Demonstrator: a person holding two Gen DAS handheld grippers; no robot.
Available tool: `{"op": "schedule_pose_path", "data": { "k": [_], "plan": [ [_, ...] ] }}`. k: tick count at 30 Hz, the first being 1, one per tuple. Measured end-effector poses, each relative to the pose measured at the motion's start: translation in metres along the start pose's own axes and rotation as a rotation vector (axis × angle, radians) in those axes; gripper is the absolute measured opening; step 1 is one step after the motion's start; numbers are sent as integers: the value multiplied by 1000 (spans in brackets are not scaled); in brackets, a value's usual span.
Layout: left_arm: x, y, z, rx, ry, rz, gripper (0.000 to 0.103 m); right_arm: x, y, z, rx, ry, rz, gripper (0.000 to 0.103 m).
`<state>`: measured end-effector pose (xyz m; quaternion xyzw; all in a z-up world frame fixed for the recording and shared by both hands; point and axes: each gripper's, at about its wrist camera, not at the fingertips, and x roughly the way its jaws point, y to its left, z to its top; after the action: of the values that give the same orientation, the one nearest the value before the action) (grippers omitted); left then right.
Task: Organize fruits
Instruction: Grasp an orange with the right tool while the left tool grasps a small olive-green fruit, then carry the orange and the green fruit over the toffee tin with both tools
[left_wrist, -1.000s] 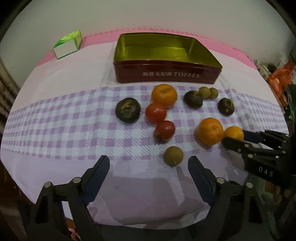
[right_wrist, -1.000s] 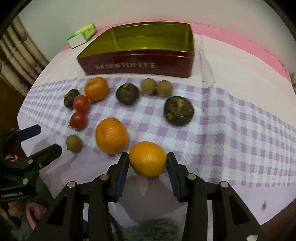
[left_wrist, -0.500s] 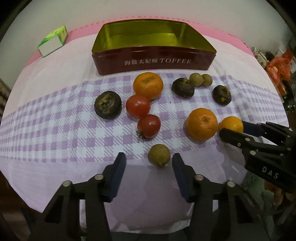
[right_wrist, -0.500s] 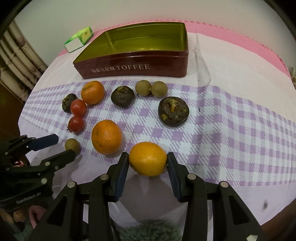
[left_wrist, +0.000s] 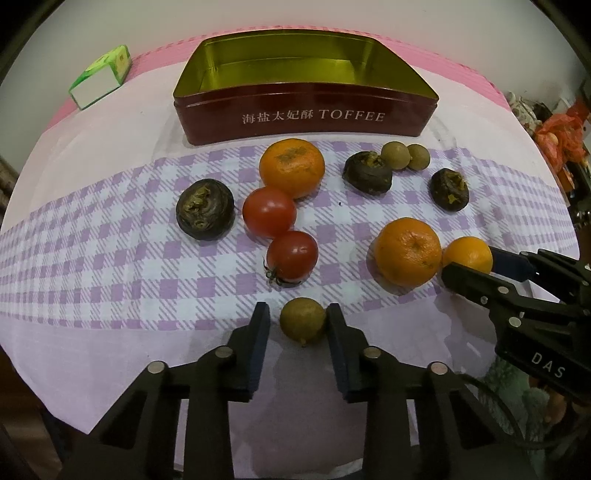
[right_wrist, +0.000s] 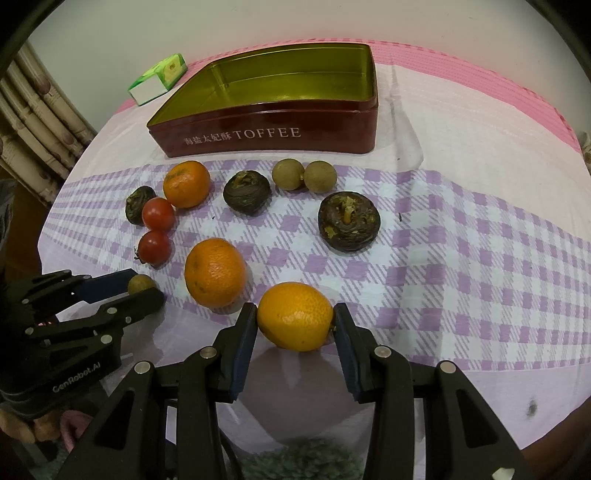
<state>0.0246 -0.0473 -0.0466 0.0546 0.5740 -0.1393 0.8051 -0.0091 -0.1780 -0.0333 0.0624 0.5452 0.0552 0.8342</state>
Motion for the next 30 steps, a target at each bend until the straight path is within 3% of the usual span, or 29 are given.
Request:
{"op": "schedule_pose_path", "data": {
  "k": [3,30],
  "plan": [
    [-2,1,-1,3,0,0,26,0,0,0,0,0,0,39],
    [-15,10,-1,-27,-50,23,26,2,5,0,-15,-12,-2,39]
  ]
}}
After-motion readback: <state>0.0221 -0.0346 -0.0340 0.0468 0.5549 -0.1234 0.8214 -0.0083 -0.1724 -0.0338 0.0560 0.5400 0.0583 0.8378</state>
